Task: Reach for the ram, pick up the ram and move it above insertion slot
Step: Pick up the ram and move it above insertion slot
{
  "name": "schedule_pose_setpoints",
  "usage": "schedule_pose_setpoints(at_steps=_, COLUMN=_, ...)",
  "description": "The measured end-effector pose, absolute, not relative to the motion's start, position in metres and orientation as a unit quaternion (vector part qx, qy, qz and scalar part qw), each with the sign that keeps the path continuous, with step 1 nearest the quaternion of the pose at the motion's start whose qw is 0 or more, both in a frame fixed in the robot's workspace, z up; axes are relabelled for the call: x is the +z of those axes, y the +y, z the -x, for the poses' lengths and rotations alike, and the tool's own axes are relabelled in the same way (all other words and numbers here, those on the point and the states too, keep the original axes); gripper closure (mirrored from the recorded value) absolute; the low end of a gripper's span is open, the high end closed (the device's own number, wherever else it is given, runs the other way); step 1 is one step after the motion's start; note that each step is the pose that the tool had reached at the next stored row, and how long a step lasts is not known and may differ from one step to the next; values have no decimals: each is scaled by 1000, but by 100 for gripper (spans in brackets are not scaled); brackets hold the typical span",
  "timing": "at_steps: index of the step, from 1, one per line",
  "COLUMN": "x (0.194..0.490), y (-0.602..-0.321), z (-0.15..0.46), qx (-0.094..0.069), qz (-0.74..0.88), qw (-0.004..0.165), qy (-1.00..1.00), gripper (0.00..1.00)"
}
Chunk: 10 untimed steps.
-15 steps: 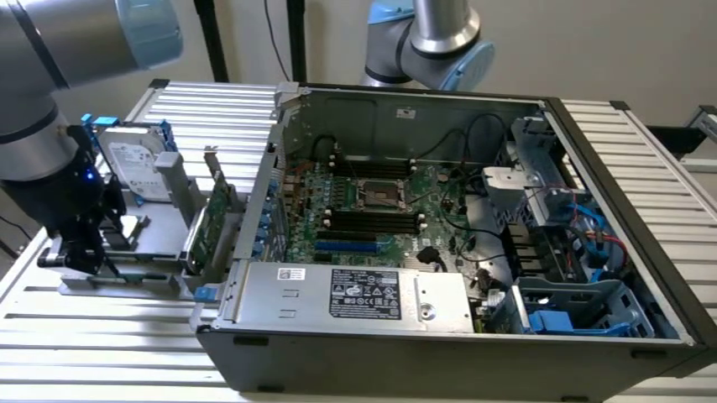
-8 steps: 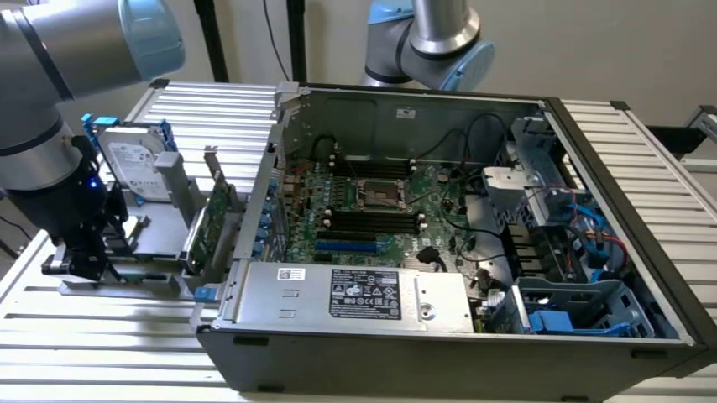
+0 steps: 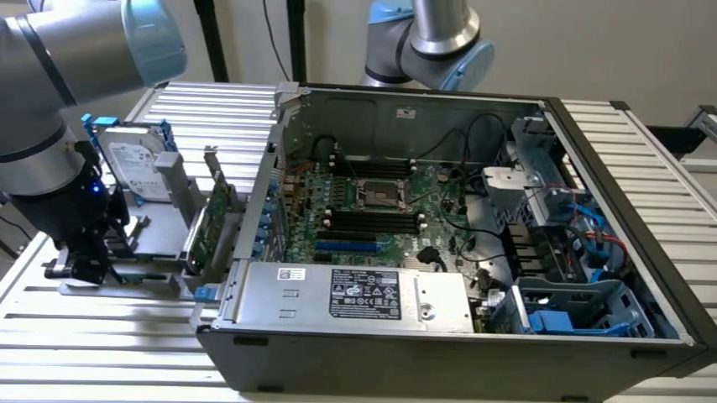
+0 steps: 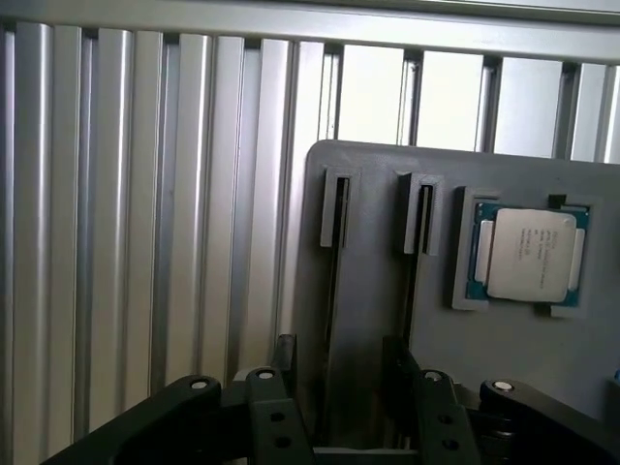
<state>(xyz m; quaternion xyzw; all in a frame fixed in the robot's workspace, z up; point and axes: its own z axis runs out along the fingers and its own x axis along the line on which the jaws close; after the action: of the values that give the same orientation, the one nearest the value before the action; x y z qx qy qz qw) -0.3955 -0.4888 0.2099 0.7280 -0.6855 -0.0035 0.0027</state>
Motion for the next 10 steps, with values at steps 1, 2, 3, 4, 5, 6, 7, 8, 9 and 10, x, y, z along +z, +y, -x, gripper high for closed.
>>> schedule_pose_setpoints(at_steps=1, x=209, y=-489, z=395, qx=-4, qz=-728, qw=3, qy=-686, gripper=52)
schedule_pose_setpoints(at_steps=2, x=208, y=-489, z=395, qx=-4, qz=-728, qw=3, qy=-686, gripper=52)
schedule_pose_setpoints(at_steps=3, x=207, y=-489, z=395, qx=-4, qz=-728, qw=3, qy=-686, gripper=52)
schedule_pose_setpoints(at_steps=4, x=206, y=-489, z=395, qx=-4, qz=-728, qw=3, qy=-686, gripper=52)
schedule_pose_setpoints(at_steps=5, x=205, y=-489, z=395, qx=-4, qz=-728, qw=3, qy=-686, gripper=52)
schedule_pose_setpoints(at_steps=6, x=204, y=-490, z=394, qx=-5, qz=-728, qw=4, qy=-686, gripper=52)
schedule_pose_setpoints(at_steps=7, x=204, y=-490, z=394, qx=-5, qz=-728, qw=4, qy=-686, gripper=52)
schedule_pose_setpoints(at_steps=8, x=203, y=-490, z=394, qx=-5, qz=-728, qw=4, qy=-686, gripper=52)
schedule_pose_setpoints(at_steps=9, x=202, y=-490, z=394, qx=-5, qz=-728, qw=4, qy=-686, gripper=52)
schedule_pose_setpoints(at_steps=10, x=202, y=-490, z=394, qx=-5, qz=-728, qw=4, qy=-686, gripper=52)
